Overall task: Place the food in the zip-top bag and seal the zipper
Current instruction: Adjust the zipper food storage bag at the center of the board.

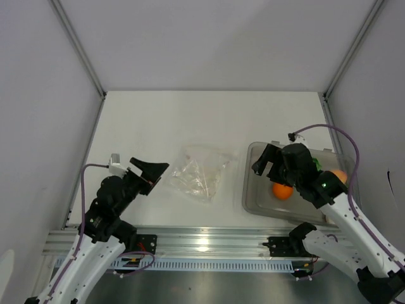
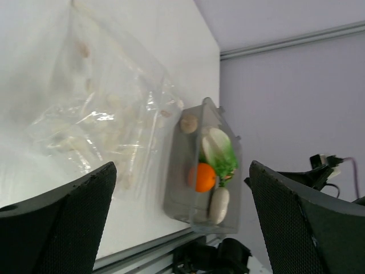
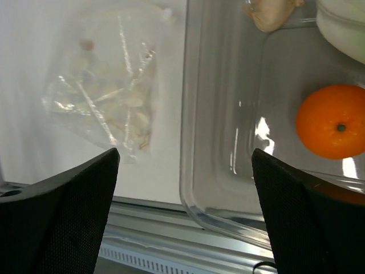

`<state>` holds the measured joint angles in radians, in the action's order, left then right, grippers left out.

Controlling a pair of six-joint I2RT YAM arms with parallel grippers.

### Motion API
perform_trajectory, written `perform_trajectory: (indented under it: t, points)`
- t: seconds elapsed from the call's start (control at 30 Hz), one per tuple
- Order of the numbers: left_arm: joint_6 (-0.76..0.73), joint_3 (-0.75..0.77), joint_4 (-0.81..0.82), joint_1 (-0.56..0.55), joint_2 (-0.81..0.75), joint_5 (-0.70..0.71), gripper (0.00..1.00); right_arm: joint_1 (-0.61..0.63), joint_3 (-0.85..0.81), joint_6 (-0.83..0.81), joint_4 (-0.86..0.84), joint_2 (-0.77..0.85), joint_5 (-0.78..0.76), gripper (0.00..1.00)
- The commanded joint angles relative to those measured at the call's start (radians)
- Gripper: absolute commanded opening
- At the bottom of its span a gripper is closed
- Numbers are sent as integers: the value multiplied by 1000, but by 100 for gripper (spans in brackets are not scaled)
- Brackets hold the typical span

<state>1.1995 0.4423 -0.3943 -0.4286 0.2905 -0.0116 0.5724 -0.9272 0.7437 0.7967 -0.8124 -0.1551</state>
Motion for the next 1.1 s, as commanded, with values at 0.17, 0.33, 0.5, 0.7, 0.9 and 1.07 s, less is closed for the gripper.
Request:
perform_trajectory:
  t: [0.17,0.33,0.5,0.7,0.9,1.07]
  points:
    - [-145,78,-126,8,-74,-17,100,4,-171,-257,-126,-195,61,99]
    - [-247,85,-74,8,-114,-100,99,-5,-292,-394,-281,-373,199,99]
    - [-121,49,-126,8,-34,-158,95,-42,-485,-471,-310,-686,321,99]
    - [35,-145,143,5,91,-353,68,-78,-625,-474,-341,-927,426,99]
    - [-63,-51,109,-7,374,-326,68,-85,-673,-478,-332,-1064,477,99]
    - [-81,38,117,-7,574,-277,72,-85,-625,-469,-367,-1123,517,99]
